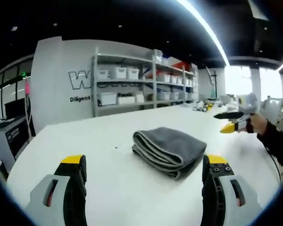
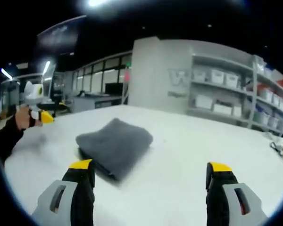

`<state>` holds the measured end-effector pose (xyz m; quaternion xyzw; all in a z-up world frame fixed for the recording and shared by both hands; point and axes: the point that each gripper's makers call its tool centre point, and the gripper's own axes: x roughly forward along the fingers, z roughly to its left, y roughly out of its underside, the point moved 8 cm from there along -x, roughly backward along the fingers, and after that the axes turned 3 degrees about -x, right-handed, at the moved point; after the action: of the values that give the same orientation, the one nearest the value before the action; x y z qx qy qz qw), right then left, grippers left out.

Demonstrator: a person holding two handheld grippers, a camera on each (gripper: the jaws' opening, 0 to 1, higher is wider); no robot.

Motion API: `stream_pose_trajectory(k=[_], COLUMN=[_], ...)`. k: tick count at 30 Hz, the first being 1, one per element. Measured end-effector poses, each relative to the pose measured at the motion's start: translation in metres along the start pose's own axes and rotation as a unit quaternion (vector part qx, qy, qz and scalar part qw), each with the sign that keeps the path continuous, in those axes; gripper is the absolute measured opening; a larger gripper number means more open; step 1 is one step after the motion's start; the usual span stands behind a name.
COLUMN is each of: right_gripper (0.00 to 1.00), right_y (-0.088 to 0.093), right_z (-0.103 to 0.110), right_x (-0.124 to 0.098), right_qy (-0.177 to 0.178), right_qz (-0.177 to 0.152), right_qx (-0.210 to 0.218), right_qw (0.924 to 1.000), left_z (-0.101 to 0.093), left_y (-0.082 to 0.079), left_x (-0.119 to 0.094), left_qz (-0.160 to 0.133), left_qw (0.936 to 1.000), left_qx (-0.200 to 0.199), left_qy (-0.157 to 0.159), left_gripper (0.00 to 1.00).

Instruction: Open the folded towel by lifting each exposed corner and separating the folded layers until the towel lies flat within the target outline without major curled edges

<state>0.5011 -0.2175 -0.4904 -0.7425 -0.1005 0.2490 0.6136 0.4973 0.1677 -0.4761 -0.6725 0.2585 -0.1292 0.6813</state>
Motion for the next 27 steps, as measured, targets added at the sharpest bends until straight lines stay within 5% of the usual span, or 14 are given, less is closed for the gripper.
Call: stream_pose_trajectory(k=[8,27], right_gripper=[0.98,0.93], right_y=[0.007,0.016], right_z=[-0.002,0.001], right_x=[0.016,0.05], right_qy=[-0.002,-0.013], right_qz=[0.006,0.029], right_qx=[0.009,0.018], right_qw=[0.9999,0.9993], left_z=[0.002,0.004], left_y=[-0.004,0.018], left_x=[0.017,0.047], left_qz=[-0.017,0.008], left_qw=[0.9998,0.9985], left_qx=[0.0,-0.048], left_qy=[0.007,0.026], left_gripper=[0.99,0.99])
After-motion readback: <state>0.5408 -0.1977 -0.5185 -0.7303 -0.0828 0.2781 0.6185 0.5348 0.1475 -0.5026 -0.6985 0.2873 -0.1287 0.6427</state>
